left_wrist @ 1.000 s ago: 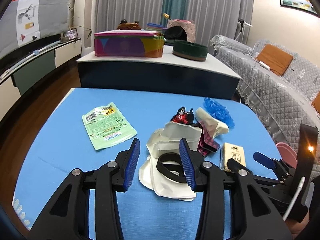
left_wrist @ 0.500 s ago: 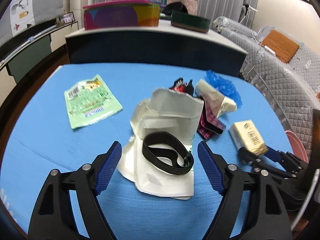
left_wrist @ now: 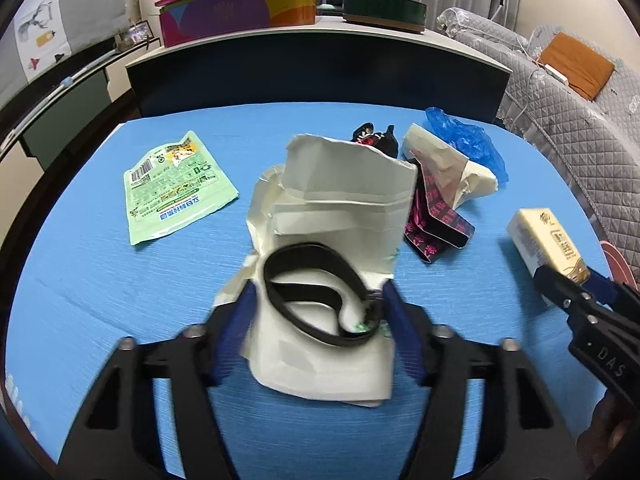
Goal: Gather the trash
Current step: 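Grasp the black strap with left tool while right tool grasps tissue pack, then carry the black strap and tissue pack with both tools over the pink bucket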
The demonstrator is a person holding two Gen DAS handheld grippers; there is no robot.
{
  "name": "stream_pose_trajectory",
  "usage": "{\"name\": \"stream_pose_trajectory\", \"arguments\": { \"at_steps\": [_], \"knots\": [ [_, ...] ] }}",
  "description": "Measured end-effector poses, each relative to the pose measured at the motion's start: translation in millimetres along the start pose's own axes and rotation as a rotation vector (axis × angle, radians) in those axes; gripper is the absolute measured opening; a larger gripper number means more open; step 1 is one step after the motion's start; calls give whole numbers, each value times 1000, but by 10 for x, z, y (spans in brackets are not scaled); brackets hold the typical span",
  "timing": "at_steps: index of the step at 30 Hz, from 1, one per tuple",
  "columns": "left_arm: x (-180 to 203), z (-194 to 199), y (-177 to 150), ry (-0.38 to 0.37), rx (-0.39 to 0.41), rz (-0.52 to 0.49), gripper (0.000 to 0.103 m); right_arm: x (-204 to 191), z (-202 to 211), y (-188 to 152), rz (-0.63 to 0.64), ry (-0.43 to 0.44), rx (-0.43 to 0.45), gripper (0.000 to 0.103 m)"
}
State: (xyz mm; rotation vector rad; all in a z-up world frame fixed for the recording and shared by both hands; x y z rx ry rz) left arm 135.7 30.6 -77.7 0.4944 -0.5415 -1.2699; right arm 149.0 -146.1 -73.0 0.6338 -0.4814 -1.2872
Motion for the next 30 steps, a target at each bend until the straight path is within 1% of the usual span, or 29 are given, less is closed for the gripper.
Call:
{"name": "stream_pose_trajectory", "arguments": {
  "at_steps": [1,3,6,12,18,23,30],
  "knots": [
    [2,4,-1,2,1,-5,46,0,16,4,2,1,5,54],
    [-7,22,5,1,5,-6,28,-2,53,6,5,4,15,54],
    [-41,72,27,-4,17,8,20,8,133,13,13,1,34,54],
    [-34,262,73,-17,75,22,18,68,342,27,11,-4,75,54],
    [95,485,84,-29,151,-6,18,175,603,30,5,-28,133,54],
    [228,609,71,-58,184,-26,18,316,830,-4,-5,-50,182,54],
    [433,717,43,-99,206,-44,18,496,1024,-66,-10,-84,213,54]
  ]
}}
Point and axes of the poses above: each gripper's, at about its wrist camera, not at the fingertips, and z roughly against the way its jaws point, x to its right, y to its top, the point moved 2 cm from there along -z, roughly the way its jaws point, and after that the axes turned 9 degrees about z, right-handed, at the moved point
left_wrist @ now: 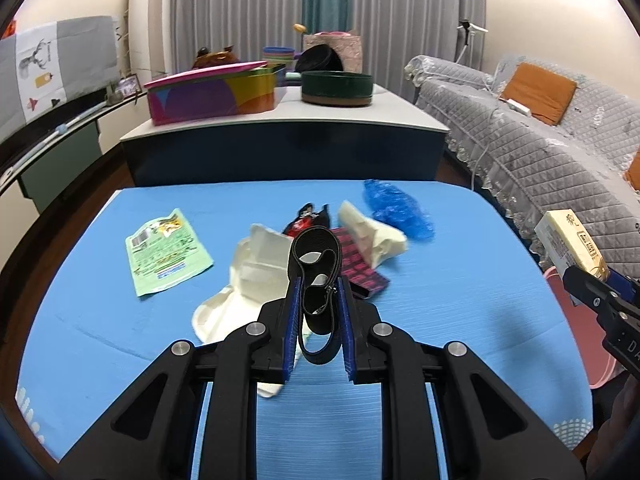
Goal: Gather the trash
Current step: 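Carry the black strap and tissue pack with both tools over the pink bucket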
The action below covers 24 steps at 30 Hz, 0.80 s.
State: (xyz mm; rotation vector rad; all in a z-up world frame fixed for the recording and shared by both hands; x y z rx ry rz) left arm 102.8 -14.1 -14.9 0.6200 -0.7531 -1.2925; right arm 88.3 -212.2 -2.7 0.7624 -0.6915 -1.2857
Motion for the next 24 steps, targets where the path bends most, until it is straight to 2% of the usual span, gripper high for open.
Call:
{"name": "stream_pose_trajectory", "arguments": {
  "at_steps": [24],
  "knots": [
    [817,-28,-25,-148,23,-98,18,632,221,-124,-56,-99,17,54]
  ]
}}
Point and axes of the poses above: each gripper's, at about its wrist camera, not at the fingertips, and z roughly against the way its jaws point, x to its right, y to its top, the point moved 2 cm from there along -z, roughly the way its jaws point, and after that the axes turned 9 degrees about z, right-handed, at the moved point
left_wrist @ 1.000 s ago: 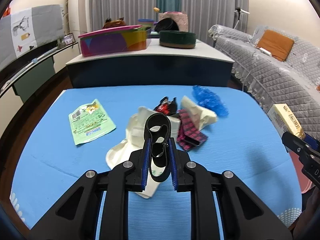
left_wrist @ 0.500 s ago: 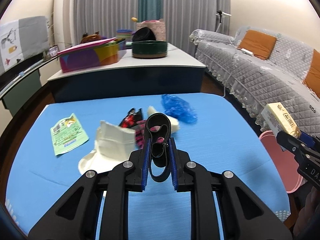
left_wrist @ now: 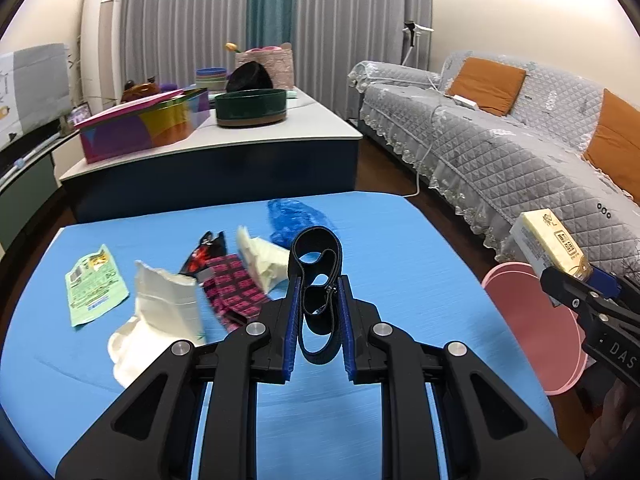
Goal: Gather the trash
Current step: 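Carry the black strap and tissue pack with both tools over the pink bucket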
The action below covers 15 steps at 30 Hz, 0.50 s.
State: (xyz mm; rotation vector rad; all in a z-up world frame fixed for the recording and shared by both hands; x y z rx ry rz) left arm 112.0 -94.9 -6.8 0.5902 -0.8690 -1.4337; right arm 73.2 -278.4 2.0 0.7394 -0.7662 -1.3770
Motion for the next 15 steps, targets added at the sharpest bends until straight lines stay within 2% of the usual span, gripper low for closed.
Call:
{"name": "stream_pose_trajectory", "arguments": {
  "at_steps": [15],
  "knots": [
    [393,-6,13,-75,7,-52,18,317,73,-45,-43,-46,2,54]
  ]
}}
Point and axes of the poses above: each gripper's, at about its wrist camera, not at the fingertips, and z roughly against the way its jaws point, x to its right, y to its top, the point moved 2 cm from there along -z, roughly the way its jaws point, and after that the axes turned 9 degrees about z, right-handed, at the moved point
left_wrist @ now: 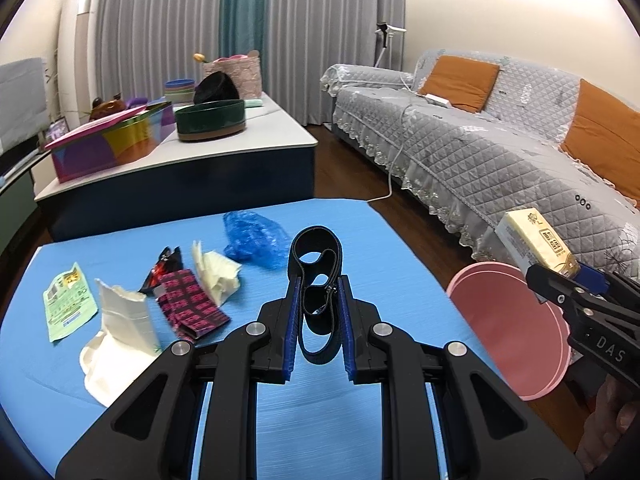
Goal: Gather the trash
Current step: 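Carry the black strap and tissue pack with both tools over the pink bucket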
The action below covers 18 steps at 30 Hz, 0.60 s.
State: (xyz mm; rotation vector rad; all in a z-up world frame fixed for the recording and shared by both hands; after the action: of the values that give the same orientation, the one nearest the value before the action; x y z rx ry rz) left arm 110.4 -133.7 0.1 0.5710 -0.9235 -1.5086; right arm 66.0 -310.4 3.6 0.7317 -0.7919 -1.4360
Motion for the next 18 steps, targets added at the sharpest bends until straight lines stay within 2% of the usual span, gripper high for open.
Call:
{"name": "stream_pose_trajectory", "arguments": {
  "at_steps": [18],
  "knots": [
    [416,-66,-23,-71,-9,-52,18,420,85,-95,-50,-52,-3,54]
  ]
}}
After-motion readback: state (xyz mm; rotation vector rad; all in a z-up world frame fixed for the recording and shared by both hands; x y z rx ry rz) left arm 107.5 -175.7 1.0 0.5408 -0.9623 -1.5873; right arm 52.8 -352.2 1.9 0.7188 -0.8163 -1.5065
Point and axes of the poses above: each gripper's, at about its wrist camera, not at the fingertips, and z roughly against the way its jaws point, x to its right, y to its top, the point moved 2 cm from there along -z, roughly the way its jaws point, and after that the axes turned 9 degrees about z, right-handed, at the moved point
